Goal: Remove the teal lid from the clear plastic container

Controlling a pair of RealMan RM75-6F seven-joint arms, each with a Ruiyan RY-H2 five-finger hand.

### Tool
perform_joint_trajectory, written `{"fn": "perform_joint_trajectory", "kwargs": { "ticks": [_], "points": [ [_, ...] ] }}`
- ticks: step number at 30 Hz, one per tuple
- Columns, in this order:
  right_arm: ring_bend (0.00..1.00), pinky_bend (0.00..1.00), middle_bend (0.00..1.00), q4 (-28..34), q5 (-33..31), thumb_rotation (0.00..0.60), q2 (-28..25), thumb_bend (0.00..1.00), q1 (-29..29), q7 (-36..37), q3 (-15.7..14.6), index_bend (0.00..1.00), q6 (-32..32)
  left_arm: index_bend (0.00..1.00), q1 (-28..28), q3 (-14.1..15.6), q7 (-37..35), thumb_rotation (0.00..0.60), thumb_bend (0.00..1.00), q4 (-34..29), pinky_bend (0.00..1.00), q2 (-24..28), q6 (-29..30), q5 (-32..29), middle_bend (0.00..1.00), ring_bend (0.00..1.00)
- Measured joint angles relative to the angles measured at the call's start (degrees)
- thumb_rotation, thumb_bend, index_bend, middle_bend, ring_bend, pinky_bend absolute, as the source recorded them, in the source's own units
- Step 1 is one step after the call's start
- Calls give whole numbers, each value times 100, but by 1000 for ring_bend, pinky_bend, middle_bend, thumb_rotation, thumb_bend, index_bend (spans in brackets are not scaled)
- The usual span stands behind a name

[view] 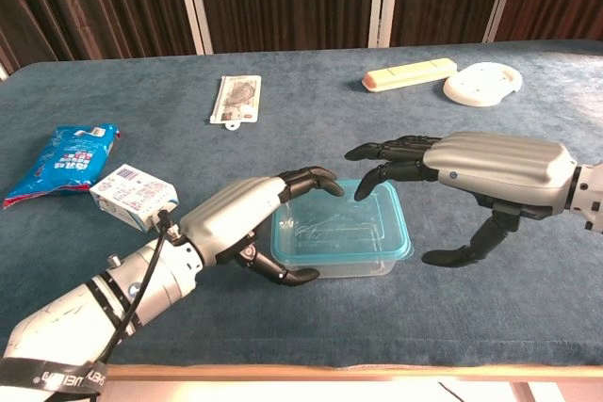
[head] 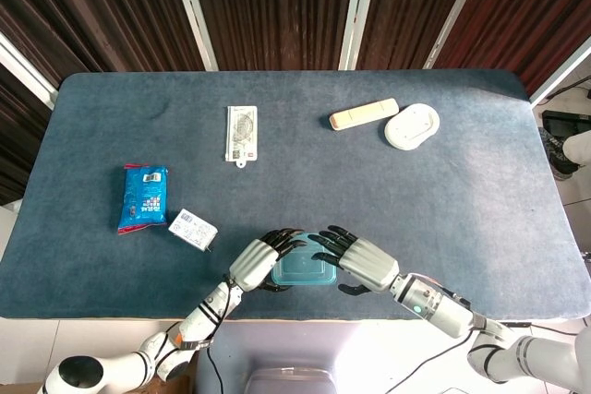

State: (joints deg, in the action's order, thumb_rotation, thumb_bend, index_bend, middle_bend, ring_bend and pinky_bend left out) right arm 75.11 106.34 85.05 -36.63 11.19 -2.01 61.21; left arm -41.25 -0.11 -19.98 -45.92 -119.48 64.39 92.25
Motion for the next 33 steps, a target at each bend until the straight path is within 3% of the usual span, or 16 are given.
{"fn": "perform_joint_trajectory", "kwargs": {
  "ticks": [18, 33],
  "points": [
    [0, 0, 5, -221, -26, 600, 180, 480, -84, -211, -277, 401, 217, 169, 13, 17, 7, 600, 437, 49, 596, -41, -34, 1, 695, 544],
    [0, 0, 12, -466, -186, 600, 485, 480, -83, -213, -325, 430, 355, 146, 11, 25, 77, 600, 437, 128, 602, -100, -58, 8, 701, 549]
  ]
}}
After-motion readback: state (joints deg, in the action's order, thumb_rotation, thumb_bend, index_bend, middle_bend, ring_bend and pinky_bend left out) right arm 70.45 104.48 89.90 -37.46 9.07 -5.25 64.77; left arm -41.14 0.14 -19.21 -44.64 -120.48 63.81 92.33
